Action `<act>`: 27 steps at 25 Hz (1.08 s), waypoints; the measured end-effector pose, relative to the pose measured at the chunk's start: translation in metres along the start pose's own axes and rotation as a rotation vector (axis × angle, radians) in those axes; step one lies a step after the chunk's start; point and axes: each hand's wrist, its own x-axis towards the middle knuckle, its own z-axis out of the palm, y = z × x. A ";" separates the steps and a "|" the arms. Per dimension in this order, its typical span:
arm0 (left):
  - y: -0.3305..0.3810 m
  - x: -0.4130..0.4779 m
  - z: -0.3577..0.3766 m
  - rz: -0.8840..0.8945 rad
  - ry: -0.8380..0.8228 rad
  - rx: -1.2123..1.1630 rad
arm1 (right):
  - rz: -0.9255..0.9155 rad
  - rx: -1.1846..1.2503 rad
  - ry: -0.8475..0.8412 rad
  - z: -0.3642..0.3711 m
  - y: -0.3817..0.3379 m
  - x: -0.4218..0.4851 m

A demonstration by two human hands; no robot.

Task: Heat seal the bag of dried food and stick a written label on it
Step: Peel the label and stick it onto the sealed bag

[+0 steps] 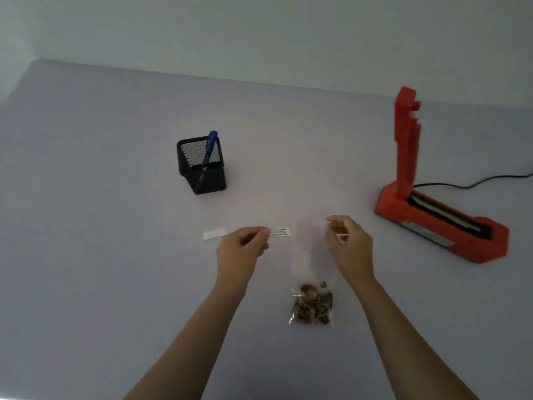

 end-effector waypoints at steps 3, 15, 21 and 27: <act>-0.001 0.007 0.041 0.006 -0.102 0.070 | 0.013 0.006 -0.128 -0.020 0.025 0.009; -0.023 0.027 0.074 0.110 -0.133 0.423 | -0.161 -0.039 -0.280 -0.015 0.053 0.013; -0.020 0.030 0.078 0.220 -0.163 0.553 | -0.238 -0.078 -0.260 -0.013 0.060 0.013; -0.023 0.030 0.081 0.253 -0.140 0.578 | -0.224 -0.006 -0.226 -0.013 0.056 0.011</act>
